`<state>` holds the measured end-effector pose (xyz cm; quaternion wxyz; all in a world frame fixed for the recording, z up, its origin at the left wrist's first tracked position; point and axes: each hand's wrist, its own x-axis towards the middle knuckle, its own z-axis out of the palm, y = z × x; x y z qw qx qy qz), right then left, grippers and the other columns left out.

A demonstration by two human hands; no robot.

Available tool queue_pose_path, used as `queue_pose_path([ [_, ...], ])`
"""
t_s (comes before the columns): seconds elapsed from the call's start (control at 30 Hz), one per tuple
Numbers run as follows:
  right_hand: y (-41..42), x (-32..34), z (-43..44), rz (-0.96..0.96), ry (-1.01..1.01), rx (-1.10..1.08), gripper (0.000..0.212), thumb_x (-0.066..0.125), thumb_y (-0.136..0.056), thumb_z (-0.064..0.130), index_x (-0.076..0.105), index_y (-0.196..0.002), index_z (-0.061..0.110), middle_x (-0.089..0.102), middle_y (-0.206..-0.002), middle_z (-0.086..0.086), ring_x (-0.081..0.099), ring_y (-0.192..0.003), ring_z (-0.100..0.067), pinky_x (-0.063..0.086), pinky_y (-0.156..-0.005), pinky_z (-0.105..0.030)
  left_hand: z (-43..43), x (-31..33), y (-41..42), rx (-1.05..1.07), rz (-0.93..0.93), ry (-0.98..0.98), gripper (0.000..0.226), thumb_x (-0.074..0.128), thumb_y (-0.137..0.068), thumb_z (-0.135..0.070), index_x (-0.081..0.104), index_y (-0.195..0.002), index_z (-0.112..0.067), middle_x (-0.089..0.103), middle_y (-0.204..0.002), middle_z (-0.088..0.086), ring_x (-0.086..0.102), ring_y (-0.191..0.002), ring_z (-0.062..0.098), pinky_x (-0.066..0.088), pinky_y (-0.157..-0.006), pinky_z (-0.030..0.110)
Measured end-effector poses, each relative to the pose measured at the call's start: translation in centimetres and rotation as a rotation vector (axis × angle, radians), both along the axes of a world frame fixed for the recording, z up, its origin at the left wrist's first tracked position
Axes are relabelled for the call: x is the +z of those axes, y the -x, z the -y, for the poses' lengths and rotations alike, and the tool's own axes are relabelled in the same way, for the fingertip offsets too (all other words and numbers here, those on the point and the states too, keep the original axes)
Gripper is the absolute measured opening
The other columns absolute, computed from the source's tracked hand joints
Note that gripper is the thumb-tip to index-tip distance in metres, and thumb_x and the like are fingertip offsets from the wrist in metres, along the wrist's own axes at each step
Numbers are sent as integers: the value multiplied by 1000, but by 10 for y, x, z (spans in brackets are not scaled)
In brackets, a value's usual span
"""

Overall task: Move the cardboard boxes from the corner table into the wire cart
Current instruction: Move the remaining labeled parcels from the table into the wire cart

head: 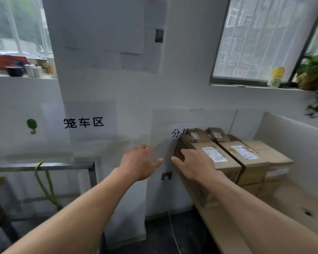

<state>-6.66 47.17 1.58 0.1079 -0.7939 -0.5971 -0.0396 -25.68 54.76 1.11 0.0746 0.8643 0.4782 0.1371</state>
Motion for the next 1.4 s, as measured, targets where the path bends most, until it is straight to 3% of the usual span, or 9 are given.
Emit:
queue_pose_path([
  [0.13,-24,0,17,-20,3,-93,61,39,-97,67,58,-132,20,64,-129,-7,59,-117,-29,46,-90,-44,2,-1,-26,-71,15,29,65,43,-94,-66,44,-143,-24,48,-146,4,46,-133,28,43,-99,44],
  [0.37,-80,-10,31,-33,-30,-171,63,40,-96,70,56,-135,23,64,-129,-2,60,-113,-22,51,-86,-40,-2,-8,-86,-166,8,36,69,43,-95,-65,44,-146,-18,49,-147,7,47,-133,28,40,-102,37],
  [0.47,-111,-20,30,-32,-31,-200,66,38,-94,73,56,-135,25,64,-129,0,60,-111,-20,44,-74,-35,-5,-13,-114,-192,6,63,74,42,-96,-65,38,-151,-16,43,-154,6,42,-140,27,38,-110,40],
  [0.63,-171,-36,16,-60,-19,-223,63,38,-93,74,59,-128,26,65,-118,3,52,-90,-13,36,-62,-30,-17,-24,-169,-188,15,108,68,44,-97,-62,42,-148,-16,45,-152,7,45,-136,26,40,-106,39],
  [0.8,-233,-54,-8,-105,31,-240,60,44,-93,71,60,-128,25,66,-117,2,57,-94,-15,40,-62,-30,-32,-46,-229,-131,37,176,70,46,-97,-60,39,-150,-16,46,-150,8,48,-133,26,42,-103,39],
  [0.93,-273,-68,-29,-134,56,-238,58,46,-94,69,61,-125,22,67,-113,0,51,-85,-15,38,-58,-28,-47,-64,-271,-75,65,252,58,51,-95,-58,50,-135,-16,56,-134,8,56,-116,26,46,-86,36],
  [1.07,-301,-84,-51,-181,72,-219,57,50,-92,68,62,-123,22,67,-108,0,48,-84,-14,37,-65,-32,-57,-81,-299,-8,118,310,52,56,-93,-55,51,-130,-19,59,-126,4,58,-104,21,49,-82,36],
  [1.2,-315,-96,-69,-206,92,-209,39,54,-90,66,53,-92,28,57,-83,7,50,-71,-9,37,-58,-30,-64,-96,-316,65,173,380,57,60,-92,-54,48,-136,-19,59,-131,4,59,-113,23,52,-92,38],
  [1.4,-323,-112,-86,-335,116,-184,35,62,-89,59,57,-100,27,61,-86,7,60,-76,-12,52,-64,-32,-69,-114,-329,163,259,498,60,65,-91,-51,46,-137,-18,60,-134,4,60,-116,24,53,-89,35],
])
